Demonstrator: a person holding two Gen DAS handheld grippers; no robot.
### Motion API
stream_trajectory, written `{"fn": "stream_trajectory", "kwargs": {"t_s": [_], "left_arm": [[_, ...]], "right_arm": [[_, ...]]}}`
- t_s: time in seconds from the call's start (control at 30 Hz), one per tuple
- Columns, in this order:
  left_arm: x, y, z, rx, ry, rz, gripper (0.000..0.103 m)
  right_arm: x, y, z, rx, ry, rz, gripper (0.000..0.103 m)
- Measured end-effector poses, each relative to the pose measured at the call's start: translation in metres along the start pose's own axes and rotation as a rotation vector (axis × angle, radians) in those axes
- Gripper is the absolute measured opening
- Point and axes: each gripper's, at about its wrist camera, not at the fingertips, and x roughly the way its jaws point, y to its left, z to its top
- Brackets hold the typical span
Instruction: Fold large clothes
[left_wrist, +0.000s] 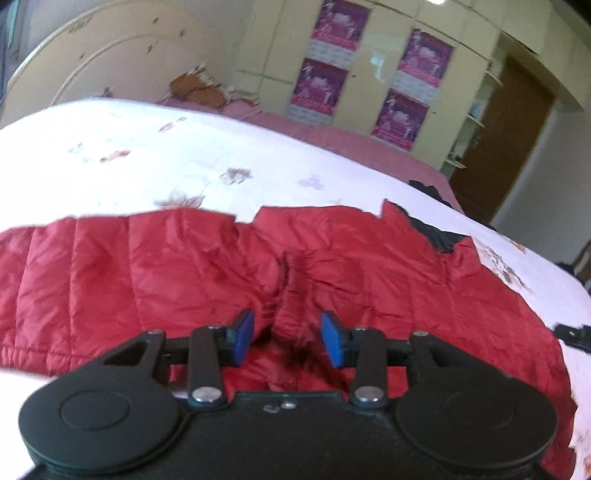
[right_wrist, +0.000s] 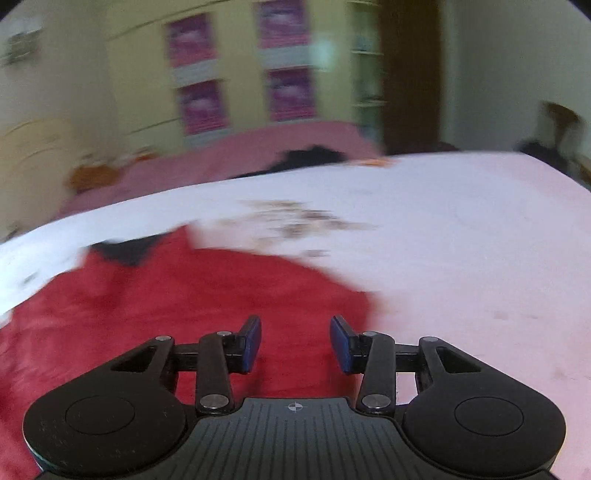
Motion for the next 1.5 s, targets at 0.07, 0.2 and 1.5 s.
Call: {"fn": "stream_trajectory", "kwargs": {"t_s": [0.07,0.2,1.5], "left_arm": [[0.002,-0.007,-0.001,0.023,-0.003,-0.009,0.040],[0.031,-0.004,-0.007,0.018,0.128,0.035,0.042],[-0.106,0.243,-0.027,-0.480,0.103,0.277,0.076]], "right_arm": [[0.007,0.024,-0.008,-0.035,0.032,0.052,0.042],[0.034,0.047,-0.029,-0.127,0.131,0.020,0.042],[0.054,0.252,-0.061,-0.349,0.157,0.224,0.042]]}}
